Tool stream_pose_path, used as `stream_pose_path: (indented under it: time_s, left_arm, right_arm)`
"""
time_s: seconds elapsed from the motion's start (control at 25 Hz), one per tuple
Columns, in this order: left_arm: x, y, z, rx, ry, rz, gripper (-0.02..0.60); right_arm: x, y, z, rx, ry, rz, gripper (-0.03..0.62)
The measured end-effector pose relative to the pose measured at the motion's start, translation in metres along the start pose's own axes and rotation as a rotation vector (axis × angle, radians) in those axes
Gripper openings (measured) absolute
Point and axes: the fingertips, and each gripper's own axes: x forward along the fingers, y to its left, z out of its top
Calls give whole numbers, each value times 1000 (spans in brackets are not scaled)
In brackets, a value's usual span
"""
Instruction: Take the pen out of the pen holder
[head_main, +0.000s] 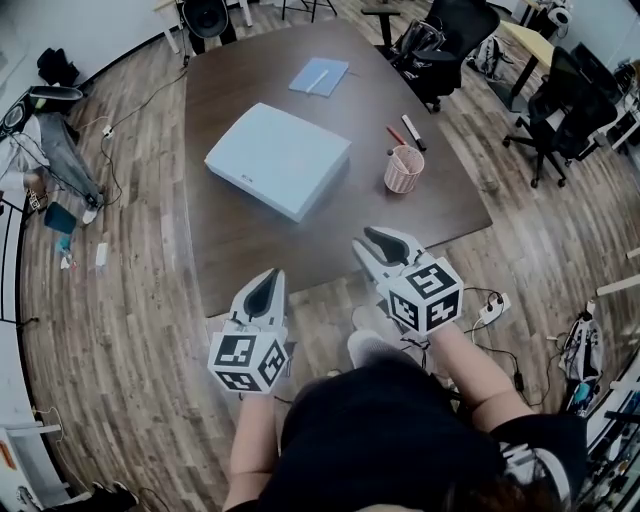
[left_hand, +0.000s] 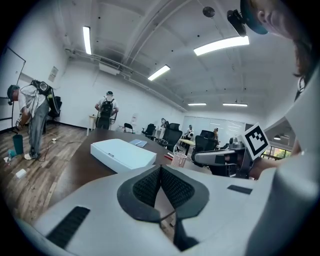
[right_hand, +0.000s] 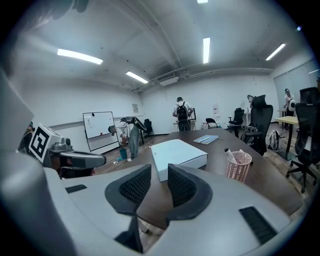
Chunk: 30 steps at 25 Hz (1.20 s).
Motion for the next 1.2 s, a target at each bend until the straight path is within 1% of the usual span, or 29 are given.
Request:
stream_pose_path:
  time_s: [0.16,0.48,0.64,0.84,0.96,1.2]
  left_arm:
    - [36,-3,6,-12,8,0,17]
    - [105,-4,19,-32,37,-2,17]
    - [135,-6,20,-40,55,-3,17]
    - [164,-5,21,-58,75,-1,17]
    - [182,-5,22,-57,88,-2,17]
    - [207,2,29,-66,94,19,17]
  right_arm:
    - [14,-43,6,-19,17,-26,107]
    - [38,-134,20,-75,46,-109,107]
    - [48,-174,22,-76,59,-135,107]
    - [66,-204,18,-94,97,-137,110]
    - [78,-218,18,-104,115,-121,114]
    - [102,-234,19,-189,156,-77,133]
